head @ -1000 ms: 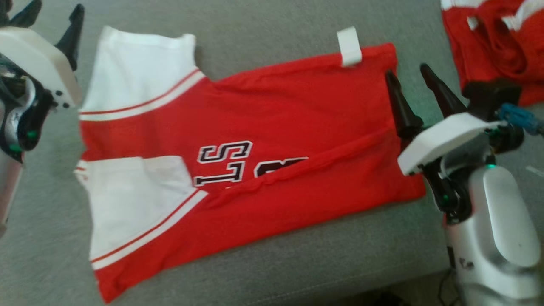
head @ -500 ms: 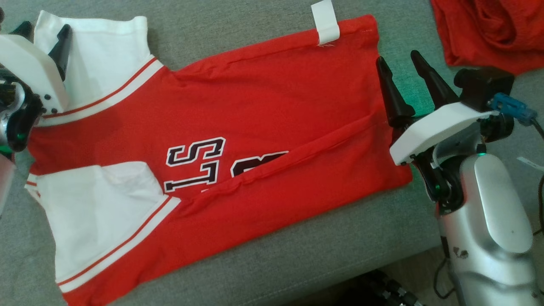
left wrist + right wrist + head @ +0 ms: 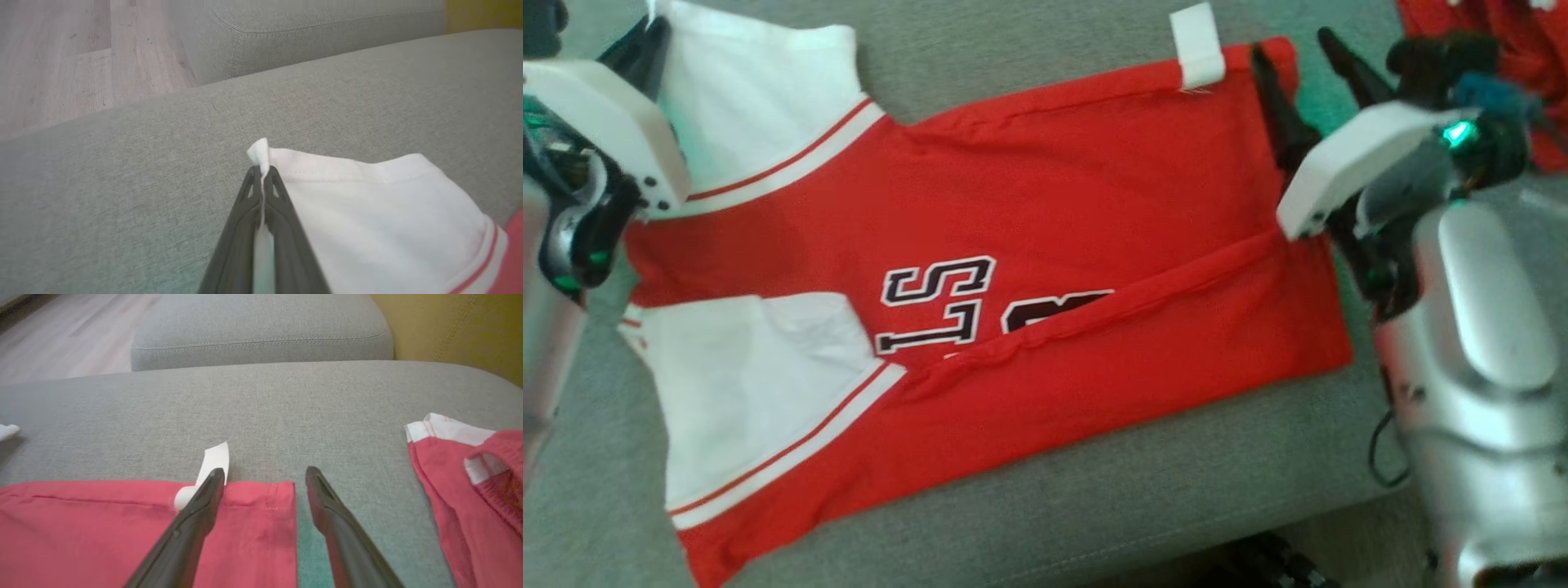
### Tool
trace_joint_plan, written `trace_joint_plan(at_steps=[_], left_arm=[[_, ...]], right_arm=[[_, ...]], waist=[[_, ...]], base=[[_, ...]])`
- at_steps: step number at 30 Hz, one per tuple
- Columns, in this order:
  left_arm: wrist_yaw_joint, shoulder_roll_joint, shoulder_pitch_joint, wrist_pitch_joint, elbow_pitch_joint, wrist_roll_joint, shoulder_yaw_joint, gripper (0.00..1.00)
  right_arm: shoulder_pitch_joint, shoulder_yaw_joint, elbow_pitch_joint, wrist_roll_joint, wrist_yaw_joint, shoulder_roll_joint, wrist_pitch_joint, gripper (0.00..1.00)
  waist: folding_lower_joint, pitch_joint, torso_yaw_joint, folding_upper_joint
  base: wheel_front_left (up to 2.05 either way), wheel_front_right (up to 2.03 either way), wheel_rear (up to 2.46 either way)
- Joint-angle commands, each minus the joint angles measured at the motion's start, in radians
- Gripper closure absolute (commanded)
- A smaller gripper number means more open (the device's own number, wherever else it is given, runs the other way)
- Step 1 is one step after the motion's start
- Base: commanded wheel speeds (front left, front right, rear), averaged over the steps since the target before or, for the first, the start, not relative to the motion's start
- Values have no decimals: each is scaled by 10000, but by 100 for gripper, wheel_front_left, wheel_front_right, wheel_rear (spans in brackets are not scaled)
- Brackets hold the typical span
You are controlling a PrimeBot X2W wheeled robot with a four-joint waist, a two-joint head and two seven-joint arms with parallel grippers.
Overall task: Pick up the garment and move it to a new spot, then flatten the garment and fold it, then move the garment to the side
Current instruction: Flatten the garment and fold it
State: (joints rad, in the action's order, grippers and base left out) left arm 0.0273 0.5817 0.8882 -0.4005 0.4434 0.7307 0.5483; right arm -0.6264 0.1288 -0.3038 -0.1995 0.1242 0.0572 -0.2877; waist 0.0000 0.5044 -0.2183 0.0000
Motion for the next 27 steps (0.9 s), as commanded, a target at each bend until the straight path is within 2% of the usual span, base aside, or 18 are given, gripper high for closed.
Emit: trace_joint_plan(at_steps=[1, 9, 11, 12, 13, 16, 17, 27], left_arm=[[11, 332, 462, 226, -378, -36, -483, 100], [232, -207, 439, 882, -1063, -55, -252, 100], [258, -278, 400, 951, -1180, -44, -204, 100], [268, -303, 386, 985, -1232, -41, -187, 100], [273, -327, 370, 1015, -1277, -36, -172, 100], [276, -361, 316, 1074, -1371, 0, -156, 100], [275, -363, 294, 1099, -1390, 13, -158, 100], [254, -183, -690, 1671, -2177, 337, -328, 100]], right_arm=[[-449, 96, 16, 102, 65, 127, -179, 0], [-1513, -6, -2145, 431, 65, 709, -1220, 0], [-1607, -12, -2415, 368, 65, 744, -1285, 51], [-1641, -18, -2529, 297, 65, 741, -1292, 63], [-1666, -40, -2618, 242, 65, 740, -1254, 68], [-1743, -46, -2813, 218, 65, 774, -1026, 95], [-1765, -50, -2898, 218, 65, 784, -967, 100], [-1485, 389, -2958, 22, 65, 1068, 119, 100]], waist=[[0, -45, 198, 0], [0, -84, 952, 0], [0, -118, 1039, 0], [0, -137, 1075, 0], [0, -163, 1109, 0], [0, -257, 1188, 0], [0, -302, 1214, 0], [0, -1144, 1478, 0]], base=[[0, 0, 0], [0, 0, 0], [0, 0, 0], [0, 0, 0], [0, 0, 0], [0, 0, 0], [0, 0, 0], [0, 0, 0]])
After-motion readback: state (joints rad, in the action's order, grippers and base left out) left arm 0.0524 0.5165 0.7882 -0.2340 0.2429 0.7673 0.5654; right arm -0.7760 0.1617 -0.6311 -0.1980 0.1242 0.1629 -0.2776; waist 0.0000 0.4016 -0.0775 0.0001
